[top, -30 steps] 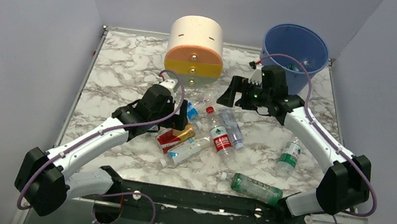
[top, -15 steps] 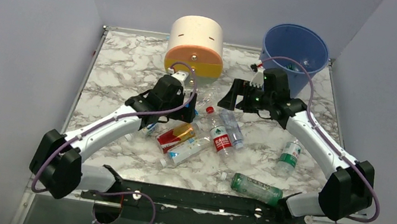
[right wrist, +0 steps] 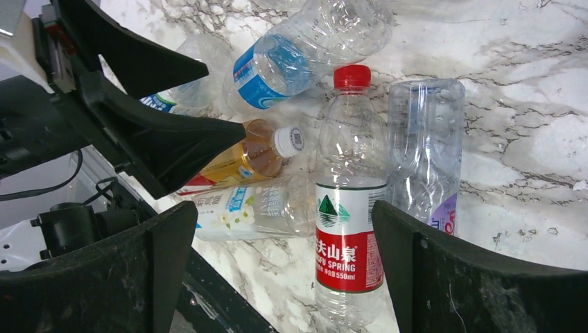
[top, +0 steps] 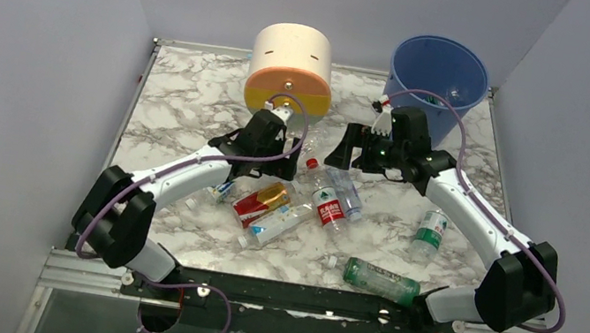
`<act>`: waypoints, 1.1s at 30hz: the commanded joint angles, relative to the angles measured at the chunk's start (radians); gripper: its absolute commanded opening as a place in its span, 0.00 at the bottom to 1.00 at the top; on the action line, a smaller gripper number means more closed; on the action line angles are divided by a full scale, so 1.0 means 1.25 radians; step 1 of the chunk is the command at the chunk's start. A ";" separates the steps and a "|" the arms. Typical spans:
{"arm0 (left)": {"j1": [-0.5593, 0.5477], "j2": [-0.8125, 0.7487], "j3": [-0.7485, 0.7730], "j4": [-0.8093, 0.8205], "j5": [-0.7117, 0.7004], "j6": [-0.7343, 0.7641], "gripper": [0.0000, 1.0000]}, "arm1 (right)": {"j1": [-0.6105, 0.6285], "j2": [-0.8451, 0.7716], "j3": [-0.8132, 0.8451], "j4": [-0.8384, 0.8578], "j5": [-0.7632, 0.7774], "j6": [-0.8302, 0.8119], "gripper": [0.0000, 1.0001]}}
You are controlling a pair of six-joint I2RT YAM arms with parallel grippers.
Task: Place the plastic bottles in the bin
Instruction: Pick up the plastic bottle at the center of the board.
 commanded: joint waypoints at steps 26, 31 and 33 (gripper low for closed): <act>0.003 0.124 0.025 0.127 -0.032 0.026 0.99 | -0.003 0.004 0.019 -0.019 -0.023 0.011 1.00; 0.003 0.130 0.009 0.144 -0.029 0.022 0.99 | -0.003 0.002 0.015 -0.020 -0.022 0.014 1.00; 0.003 0.133 0.005 0.148 -0.028 0.022 0.99 | -0.003 0.000 0.010 -0.017 -0.023 0.015 1.00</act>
